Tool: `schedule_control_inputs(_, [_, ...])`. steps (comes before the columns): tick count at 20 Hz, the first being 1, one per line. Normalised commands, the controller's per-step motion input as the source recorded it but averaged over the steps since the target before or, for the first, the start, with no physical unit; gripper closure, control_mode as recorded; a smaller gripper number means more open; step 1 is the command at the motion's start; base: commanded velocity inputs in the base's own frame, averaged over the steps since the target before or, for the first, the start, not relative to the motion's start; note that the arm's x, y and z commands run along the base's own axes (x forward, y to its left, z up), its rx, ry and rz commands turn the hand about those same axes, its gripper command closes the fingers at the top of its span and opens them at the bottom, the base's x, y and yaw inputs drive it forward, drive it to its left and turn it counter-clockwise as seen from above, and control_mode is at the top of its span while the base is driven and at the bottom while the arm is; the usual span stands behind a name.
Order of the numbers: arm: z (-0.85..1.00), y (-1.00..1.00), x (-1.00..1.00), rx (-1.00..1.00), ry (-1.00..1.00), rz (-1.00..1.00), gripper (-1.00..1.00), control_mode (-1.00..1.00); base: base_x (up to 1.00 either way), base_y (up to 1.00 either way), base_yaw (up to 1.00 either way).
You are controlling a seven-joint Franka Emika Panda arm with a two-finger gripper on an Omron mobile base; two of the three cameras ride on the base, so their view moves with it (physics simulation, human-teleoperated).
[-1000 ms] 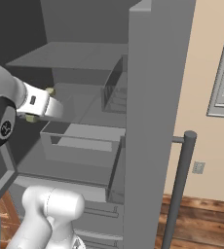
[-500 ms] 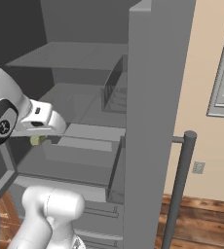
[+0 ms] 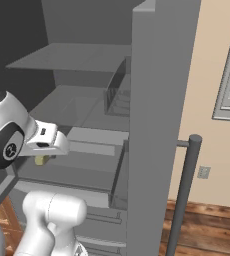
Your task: Retrieve the butter from the fridge and place it on a plate on the dining table. Then retrieve the butter knife by the fridge and place it near the plate.
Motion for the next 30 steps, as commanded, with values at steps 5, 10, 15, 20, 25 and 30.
schedule_control_inputs(5, [-0.12,0.00,0.00,0.00,0.00,0.00,1.00,-1.00,0.00,0.00,0.00])
schedule_control_inputs(10, [-0.05,0.00,0.00,0.00,0.00,0.00,1.00,-1.00,0.00,0.00,0.00])
schedule_control_inputs(15, [-0.01,0.00,0.00,0.00,0.00,0.00,1.00,1.00,-0.16,0.00,0.00])
schedule_control_inputs(20, [0.00,0.00,0.00,0.00,0.00,0.00,1.00,1.00,-0.52,0.00,0.00])
schedule_control_inputs(25, [0.00,0.00,0.00,0.00,0.00,0.00,1.00,1.00,-0.68,0.00,0.00])
schedule_control_inputs(30, [0.00,0.00,0.00,0.00,0.00,0.00,1.00,1.00,-0.65,0.00,0.05])
